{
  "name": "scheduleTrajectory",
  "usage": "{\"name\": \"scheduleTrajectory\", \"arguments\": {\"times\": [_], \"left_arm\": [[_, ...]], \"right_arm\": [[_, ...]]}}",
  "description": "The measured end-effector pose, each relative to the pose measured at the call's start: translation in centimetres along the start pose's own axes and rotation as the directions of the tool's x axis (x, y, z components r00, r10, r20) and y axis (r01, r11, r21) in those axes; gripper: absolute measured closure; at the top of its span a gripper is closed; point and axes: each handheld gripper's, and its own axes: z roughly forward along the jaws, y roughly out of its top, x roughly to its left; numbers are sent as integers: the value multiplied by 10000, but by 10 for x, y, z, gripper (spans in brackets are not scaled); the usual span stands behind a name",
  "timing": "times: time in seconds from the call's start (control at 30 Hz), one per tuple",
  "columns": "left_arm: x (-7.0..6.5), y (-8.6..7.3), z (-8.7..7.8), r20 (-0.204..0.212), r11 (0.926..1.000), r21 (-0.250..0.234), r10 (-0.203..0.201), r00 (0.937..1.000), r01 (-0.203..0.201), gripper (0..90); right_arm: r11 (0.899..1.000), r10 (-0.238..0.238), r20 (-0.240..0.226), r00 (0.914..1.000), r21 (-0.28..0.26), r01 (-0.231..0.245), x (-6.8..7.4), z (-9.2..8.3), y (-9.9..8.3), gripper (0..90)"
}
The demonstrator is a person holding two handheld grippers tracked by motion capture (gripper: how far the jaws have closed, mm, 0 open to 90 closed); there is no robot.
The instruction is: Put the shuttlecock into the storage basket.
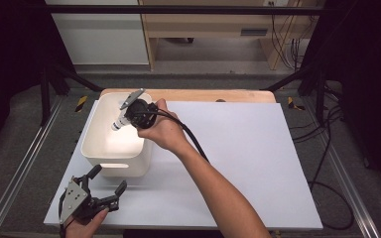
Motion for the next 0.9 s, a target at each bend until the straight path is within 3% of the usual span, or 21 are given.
{"name": "scheduleTrajectory", "arguments": {"times": [0.9], "left_arm": [[0,1,0,54,10000,-47,10,10000,-10,40]], "right_arm": [[9999,38,-233,9997,123,-35,2,14,-2,888]]}}
